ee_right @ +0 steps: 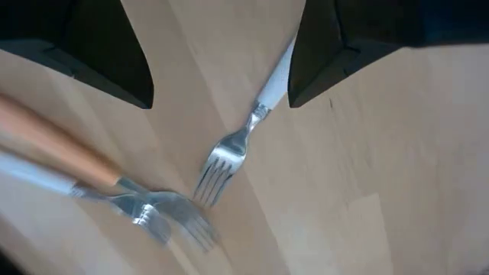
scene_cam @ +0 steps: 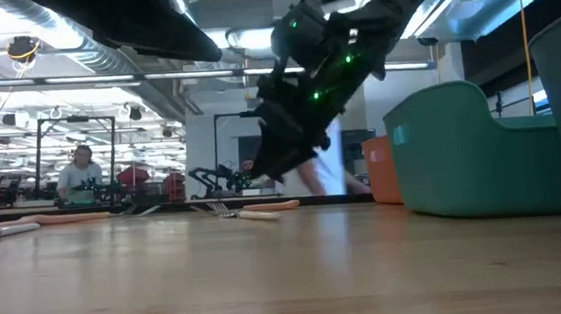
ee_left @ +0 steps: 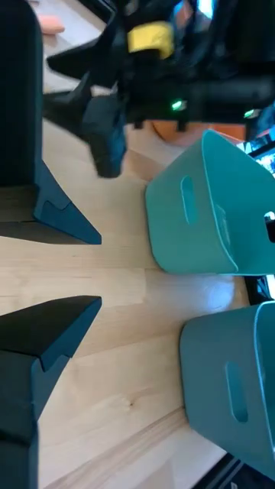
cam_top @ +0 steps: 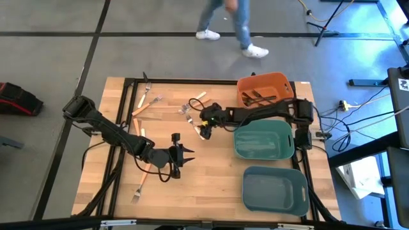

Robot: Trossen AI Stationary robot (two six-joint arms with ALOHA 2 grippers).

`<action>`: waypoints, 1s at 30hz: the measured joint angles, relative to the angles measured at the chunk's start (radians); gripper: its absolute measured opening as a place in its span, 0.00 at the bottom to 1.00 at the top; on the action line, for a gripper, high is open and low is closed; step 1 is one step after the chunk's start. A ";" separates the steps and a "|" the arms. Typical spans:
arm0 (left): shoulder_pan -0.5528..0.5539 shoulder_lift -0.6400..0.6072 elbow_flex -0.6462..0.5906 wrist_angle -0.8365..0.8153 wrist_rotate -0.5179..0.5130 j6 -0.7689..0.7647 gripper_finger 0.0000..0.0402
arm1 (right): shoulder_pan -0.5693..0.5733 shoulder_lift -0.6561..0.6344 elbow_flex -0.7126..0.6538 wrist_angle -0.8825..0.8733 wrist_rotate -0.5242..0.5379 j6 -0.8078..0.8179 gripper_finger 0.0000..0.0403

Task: Sort silverware by color (type)
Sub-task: Put the white fork into the green bin

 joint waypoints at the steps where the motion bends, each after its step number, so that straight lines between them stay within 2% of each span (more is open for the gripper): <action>1: 0.000 0.000 0.000 0.000 0.000 0.000 0.28 | 0.000 0.014 -0.001 0.021 -0.005 0.007 0.72; 5: 0.000 0.000 0.000 -0.005 0.000 0.000 0.28 | 0.000 0.059 0.000 0.083 -0.018 0.018 0.72; 15: 0.000 0.000 0.000 -0.013 0.000 0.000 0.28 | 0.000 0.124 0.000 0.101 -0.027 0.032 0.71; 24: 0.000 0.000 0.000 -0.013 0.000 0.000 0.28 | 0.000 0.129 0.000 0.091 -0.051 0.028 0.53; 30: 0.000 0.000 0.000 -0.013 -0.001 0.000 0.28 | 0.000 0.136 0.002 0.075 -0.051 0.024 0.46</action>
